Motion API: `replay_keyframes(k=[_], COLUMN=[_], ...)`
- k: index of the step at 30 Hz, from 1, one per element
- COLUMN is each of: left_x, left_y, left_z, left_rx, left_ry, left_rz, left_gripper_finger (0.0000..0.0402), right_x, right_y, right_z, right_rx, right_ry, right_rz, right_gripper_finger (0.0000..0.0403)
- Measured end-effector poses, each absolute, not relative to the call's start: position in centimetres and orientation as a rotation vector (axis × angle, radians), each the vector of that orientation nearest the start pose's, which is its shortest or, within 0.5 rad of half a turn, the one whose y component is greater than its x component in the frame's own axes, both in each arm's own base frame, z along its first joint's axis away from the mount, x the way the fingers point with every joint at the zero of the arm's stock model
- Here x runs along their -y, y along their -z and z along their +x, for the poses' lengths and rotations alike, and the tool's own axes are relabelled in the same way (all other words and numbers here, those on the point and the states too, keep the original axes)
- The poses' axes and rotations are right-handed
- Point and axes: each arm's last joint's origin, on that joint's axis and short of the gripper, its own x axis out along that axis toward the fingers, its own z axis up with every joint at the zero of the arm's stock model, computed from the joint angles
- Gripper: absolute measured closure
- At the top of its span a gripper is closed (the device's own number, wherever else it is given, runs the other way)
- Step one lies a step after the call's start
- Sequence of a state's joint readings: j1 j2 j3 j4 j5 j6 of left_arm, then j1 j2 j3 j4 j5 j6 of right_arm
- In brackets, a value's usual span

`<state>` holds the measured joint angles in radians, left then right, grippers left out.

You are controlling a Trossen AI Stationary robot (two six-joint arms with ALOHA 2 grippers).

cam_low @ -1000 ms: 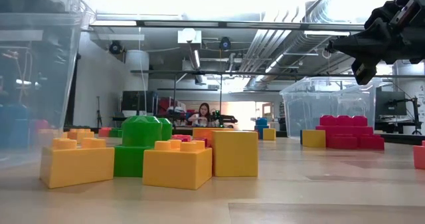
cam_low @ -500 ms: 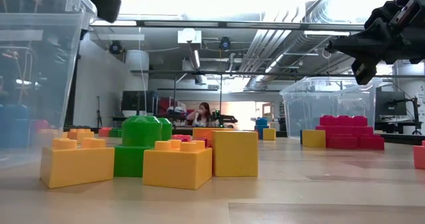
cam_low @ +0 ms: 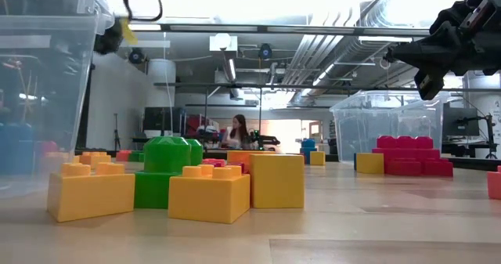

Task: Sort blocks by size
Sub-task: Put the large blue game piece into the left transparent bin

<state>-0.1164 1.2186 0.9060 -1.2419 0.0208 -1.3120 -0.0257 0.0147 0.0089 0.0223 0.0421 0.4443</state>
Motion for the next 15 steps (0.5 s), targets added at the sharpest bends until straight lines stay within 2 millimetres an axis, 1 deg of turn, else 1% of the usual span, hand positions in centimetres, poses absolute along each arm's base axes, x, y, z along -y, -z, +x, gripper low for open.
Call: replay_keyframes(k=[3,7,15], left_x=[2.5,2.9,4.5], left_y=[-22.4,-22.0,-22.0], left_z=[17.7,17.5,17.2], left_rx=[-1.345,-1.318,-1.257], left_ry=[-1.001,-1.088,-1.185], left_rz=[-1.027,-1.109,-1.186], left_gripper_finger=[0.0198,0.0177,0.0172], right_x=[0.4,0.4,0.4], right_y=[-16.8,-16.8,-16.8], right_z=[9.8,9.8,9.8], right_rx=[0.031,0.031,0.031], right_ry=[0.063,0.063,0.063], right_rz=[0.444,0.444,0.444], right_gripper_finger=[0.0398,0.0398,0.0398])
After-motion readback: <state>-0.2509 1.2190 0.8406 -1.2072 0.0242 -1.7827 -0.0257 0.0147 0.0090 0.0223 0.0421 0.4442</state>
